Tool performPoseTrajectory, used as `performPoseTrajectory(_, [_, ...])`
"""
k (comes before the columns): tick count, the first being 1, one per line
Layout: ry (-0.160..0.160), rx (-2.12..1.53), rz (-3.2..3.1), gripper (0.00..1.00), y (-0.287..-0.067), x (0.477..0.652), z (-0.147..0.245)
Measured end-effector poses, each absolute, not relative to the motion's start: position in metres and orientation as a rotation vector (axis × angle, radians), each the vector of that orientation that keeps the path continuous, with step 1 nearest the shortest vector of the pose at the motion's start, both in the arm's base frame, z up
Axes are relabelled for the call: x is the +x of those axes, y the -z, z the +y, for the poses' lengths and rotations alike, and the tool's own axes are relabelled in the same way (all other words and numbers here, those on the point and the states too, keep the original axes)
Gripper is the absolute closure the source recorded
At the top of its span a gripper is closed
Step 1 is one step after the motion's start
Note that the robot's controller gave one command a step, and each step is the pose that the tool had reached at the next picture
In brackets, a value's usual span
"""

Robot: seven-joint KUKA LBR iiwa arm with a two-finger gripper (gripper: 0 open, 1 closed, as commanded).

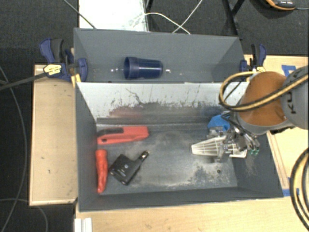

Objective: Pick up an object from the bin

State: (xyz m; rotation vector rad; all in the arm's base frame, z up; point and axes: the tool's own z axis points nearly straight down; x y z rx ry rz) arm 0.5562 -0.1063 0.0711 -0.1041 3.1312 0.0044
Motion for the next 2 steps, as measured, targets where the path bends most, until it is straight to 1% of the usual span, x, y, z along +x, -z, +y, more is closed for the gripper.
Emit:
performPoseTrajectory(1, [-0.004,-0.105,3.131,1.00,-0.0713,0.5562,-0.1063])
performPoseTrajectory(2, [-0.006,-0.107,3.131,1.00,-0.0811,0.5557,-0.1057])
